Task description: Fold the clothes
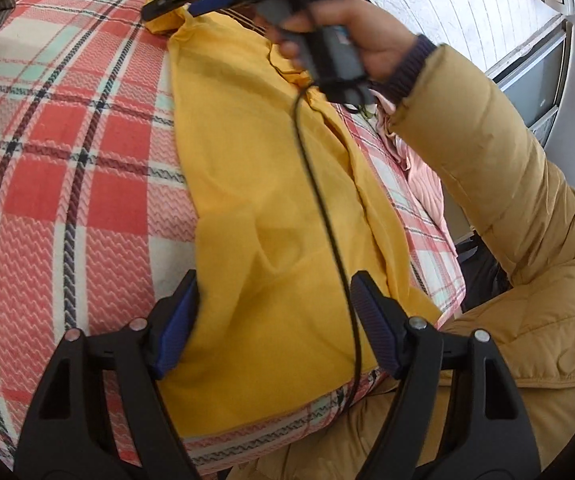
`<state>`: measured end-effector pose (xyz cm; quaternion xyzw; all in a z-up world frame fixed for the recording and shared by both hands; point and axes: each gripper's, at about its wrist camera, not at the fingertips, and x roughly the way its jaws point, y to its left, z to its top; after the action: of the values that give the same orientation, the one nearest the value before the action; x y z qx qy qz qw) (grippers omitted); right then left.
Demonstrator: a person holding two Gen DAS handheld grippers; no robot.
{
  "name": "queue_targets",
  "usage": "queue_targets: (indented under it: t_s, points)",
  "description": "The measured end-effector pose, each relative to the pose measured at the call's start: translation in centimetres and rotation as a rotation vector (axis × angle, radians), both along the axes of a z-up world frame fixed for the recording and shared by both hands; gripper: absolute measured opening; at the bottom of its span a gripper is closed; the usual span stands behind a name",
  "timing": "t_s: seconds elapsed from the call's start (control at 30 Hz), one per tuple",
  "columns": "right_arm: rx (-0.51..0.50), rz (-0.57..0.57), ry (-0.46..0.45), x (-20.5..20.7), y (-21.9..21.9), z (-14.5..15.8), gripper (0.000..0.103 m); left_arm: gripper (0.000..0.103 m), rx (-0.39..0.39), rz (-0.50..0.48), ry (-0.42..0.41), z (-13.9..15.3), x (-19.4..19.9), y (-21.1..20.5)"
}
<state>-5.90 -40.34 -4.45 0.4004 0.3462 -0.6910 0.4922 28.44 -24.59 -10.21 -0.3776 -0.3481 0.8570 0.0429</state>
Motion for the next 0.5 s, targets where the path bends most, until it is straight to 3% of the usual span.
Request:
queue_targets:
  t_s: [0.1, 0.17, 0.2, 0.23, 0.27, 0.37, 0.5]
  points:
    - [0.055, -0.007, 0.055, 0.0, -1.5, -2.0, 0.069, 0.075, -0.007, -0.001, 0.000, 0.1, 0.2, 0.3]
    - [0.040, -0.036, 0.049, -0.6, -1.3, -2.2, 0.058, 0.065, 0.000, 0.009, -0.007, 0.0, 0.3, 0.2]
    - [0.030, -0.052, 0.043, -0.9, -1.1, -2.3, 0.045, 0.061, 0.004, 0.013, -0.012, -0.1, 0.3, 0.1]
    - [0.012, -0.074, 0.024, -1.5, -0.7, -2.0, 0.034, 0.050, 0.009, 0.018, -0.017, -0.2, 0.3, 0.0]
    - [-0.007, -0.097, 0.001, -2.1, -0.2, -1.7, 0.013, 0.039, 0.009, 0.022, -0.022, -0.2, 0.2, -0.1]
    - [-0.134, -0.199, -0.153, -4.8, 2.4, 0.4, 0.009, 0.025, 0.002, 0.028, -0.022, 0.0, 0.3, 0.1]
    - [-0.325, -0.287, -0.307, -7.5, 7.1, 3.6, 0.009, 0.024, -0.004, -0.010, 0.040, 1.7, 0.0, 0.8]
